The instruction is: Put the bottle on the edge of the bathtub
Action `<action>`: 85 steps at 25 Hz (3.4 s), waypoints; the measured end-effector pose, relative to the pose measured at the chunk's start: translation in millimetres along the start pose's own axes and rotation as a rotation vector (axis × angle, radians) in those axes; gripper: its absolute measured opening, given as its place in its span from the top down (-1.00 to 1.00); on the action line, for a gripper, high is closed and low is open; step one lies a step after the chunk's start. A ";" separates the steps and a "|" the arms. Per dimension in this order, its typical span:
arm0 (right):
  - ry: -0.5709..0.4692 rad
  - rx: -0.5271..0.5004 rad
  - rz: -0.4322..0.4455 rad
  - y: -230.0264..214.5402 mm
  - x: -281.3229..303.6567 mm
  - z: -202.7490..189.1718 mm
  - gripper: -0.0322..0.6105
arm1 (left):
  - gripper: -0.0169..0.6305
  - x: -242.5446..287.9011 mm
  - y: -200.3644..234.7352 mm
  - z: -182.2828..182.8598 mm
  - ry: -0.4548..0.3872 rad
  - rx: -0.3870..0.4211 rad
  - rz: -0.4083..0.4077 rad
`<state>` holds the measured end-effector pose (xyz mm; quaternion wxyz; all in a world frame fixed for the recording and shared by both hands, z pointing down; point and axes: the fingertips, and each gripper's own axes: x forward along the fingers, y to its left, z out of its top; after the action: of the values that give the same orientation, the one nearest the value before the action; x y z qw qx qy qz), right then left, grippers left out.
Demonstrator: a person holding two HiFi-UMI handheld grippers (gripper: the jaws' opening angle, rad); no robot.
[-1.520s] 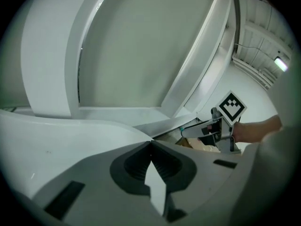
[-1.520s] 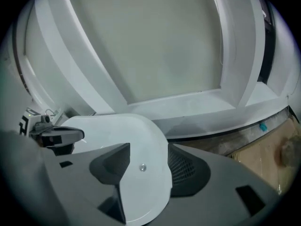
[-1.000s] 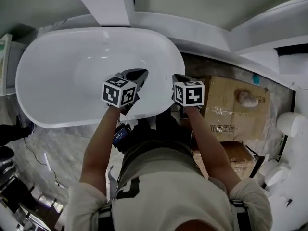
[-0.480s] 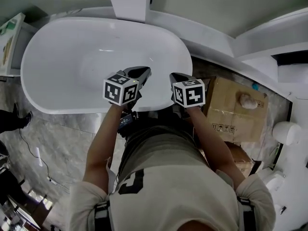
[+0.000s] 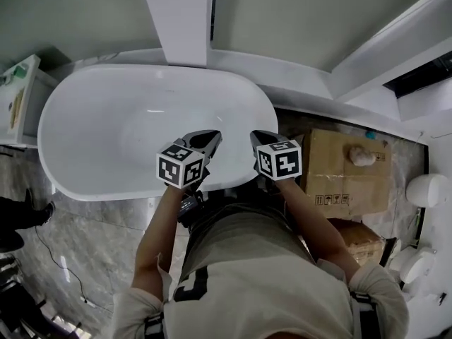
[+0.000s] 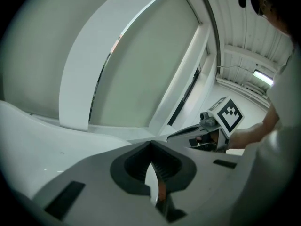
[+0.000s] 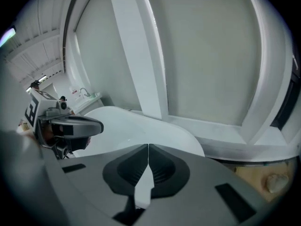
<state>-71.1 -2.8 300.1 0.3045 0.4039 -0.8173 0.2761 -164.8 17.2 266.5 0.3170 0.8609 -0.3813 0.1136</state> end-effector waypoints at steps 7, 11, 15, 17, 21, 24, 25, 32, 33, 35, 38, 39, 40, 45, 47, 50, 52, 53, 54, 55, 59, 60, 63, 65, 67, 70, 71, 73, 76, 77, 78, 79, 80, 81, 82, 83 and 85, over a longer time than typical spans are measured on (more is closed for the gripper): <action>-0.052 0.109 0.028 -2.1 -22.5 -1.9 0.81 | 0.77 -9.3 -23.9 8.6 0.001 0.076 -0.032; -0.069 0.125 0.113 28.3 -34.4 4.9 0.81 | 0.77 -27.8 -31.8 14.9 -0.029 0.027 -0.071; -0.092 0.122 0.174 51.6 -48.5 14.4 0.81 | 0.77 -40.0 -37.5 22.5 -0.069 -0.005 -0.093; -0.101 0.122 0.185 55.3 -57.4 15.9 0.81 | 0.77 -43.6 -43.8 23.9 -0.078 -0.006 -0.094; -0.124 0.161 0.199 55.4 -74.9 14.5 0.81 | 0.77 -49.8 -62.6 28.2 -0.090 0.011 -0.110; -0.133 0.193 0.189 50.0 -86.3 10.1 0.81 | 0.77 -50.6 -74.9 29.3 -0.082 0.038 -0.099; -0.137 0.198 0.184 48.5 -90.1 8.4 0.81 | 0.77 -50.9 -78.0 29.1 -0.077 0.048 -0.092; -0.167 0.242 0.182 42.8 -122.1 -6.0 0.82 | 0.77 -55.8 -106.3 33.0 -0.089 0.070 -0.083; -0.173 0.250 0.187 42.4 -127.1 -8.3 0.82 | 0.77 -55.3 -111.1 32.7 -0.090 0.075 -0.084; -0.188 0.262 0.194 39.8 -138.4 -14.2 0.82 | 0.77 -52.4 -122.8 31.5 -0.089 0.086 -0.088; -0.199 0.277 0.190 32.7 -154.8 -29.2 0.82 | 0.77 -48.0 -143.2 25.1 -0.082 0.101 -0.098; -0.203 0.282 0.190 30.6 -159.4 -33.9 0.82 | 0.77 -47.0 -149.0 22.5 -0.077 0.108 -0.099; -0.208 0.286 0.194 28.9 -163.9 -37.9 0.82 | 0.77 -46.0 -154.2 20.3 -0.072 0.119 -0.098; -0.255 0.337 0.267 28.6 -185.6 -54.6 0.81 | 0.77 -45.5 -175.0 9.6 -0.064 0.154 -0.060; -0.276 0.348 0.292 31.7 -192.9 -59.8 0.81 | 0.77 -49.6 -181.2 4.8 -0.067 0.151 -0.049; -0.294 0.351 0.309 34.8 -202.7 -66.1 0.81 | 0.77 -55.9 -190.4 -0.5 -0.077 0.144 -0.038; -0.280 0.335 0.305 36.9 -206.0 -72.9 0.81 | 0.77 -60.3 -196.2 -4.0 -0.088 0.136 -0.029; -0.266 0.316 0.295 38.4 -206.9 -77.1 0.81 | 0.77 -63.0 -199.3 -6.0 -0.093 0.134 -0.025; -0.249 0.294 0.284 40.3 -207.6 -81.5 0.82 | 0.77 -65.6 -202.9 -8.5 -0.097 0.137 -0.022; -0.233 0.273 0.274 42.4 -207.9 -85.8 0.82 | 0.77 -67.9 -207.1 -11.0 -0.099 0.147 -0.021; -0.197 0.202 0.279 53.6 -209.7 -95.7 0.82 | 0.77 -72.1 -223.9 -21.1 -0.098 0.200 -0.012; -0.198 0.188 0.283 56.4 -211.1 -96.9 0.82 | 0.77 -73.3 -226.8 -23.2 -0.101 0.198 -0.007; -0.200 0.165 0.298 62.5 -215.2 -97.6 0.82 | 0.77 -80.7 -231.7 -25.6 -0.113 0.188 0.011; -0.202 0.159 0.310 65.0 -218.0 -97.7 0.82 | 0.77 -87.2 -233.4 -25.8 -0.115 0.189 0.030; -0.204 0.161 0.323 66.9 -221.2 -99.8 0.82 | 0.77 -92.1 -235.8 -27.7 -0.108 0.195 0.043; -0.212 0.177 0.329 67.9 -225.5 -103.9 0.82 | 0.77 -96.7 -238.0 -30.7 -0.085 0.211 0.057; -0.215 0.186 0.331 67.3 -226.1 -104.9 0.82 | 0.77 -97.4 -237.8 -30.4 -0.078 0.217 0.062; -0.216 0.207 0.337 65.2 -226.5 -108.5 0.82 | 0.77 -98.3 -238.2 -30.0 -0.066 0.221 0.067; -0.215 0.234 0.337 62.7 -227.1 -113.7 0.82 | 0.77 -100.2 -238.7 -33.7 -0.033 0.226 0.063; -0.218 0.239 0.334 62.9 -227.4 -113.1 0.82 | 0.77 -100.7 -237.2 -35.1 -0.019 0.231 0.063; -0.223 0.242 0.332 64.2 -227.5 -111.8 0.82 | 0.77 -101.3 -235.0 -36.2 -0.008 0.235 0.063; -0.226 0.243 0.331 66.2 -227.1 -110.6 0.82 | 0.77 -102.0 -232.6 -36.8 0.001 0.238 0.062; -0.227 0.243 0.329 68.2 -226.1 -109.8 0.82 | 0.77 -102.4 -230.1 -36.9 0.005 0.238 0.061; -0.227 0.242 0.327 70.0 -224.5 -109.4 0.82 | 0.77 -102.5 -227.5 -36.7 0.006 0.238 0.060; -0.225 0.241 0.325 71.8 -222.5 -109.0 0.82 | 0.77 -102.9 -225.0 -35.9 0.003 0.237 0.058; -0.224 0.238 0.323 74.3 -220.3 -108.3 0.82 | 0.77 -104.1 -222.5 -34.8 -0.003 0.236 0.056; -0.222 0.228 0.327 85.1 -215.2 -105.5 0.82 | 0.77 -111.3 -216.6 -33.5 -0.019 0.234 0.046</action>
<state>-7.6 221.1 197.4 0.1164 0.3259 -0.8639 0.3660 -81.6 213.6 144.3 0.2082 0.8840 -0.3882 0.1564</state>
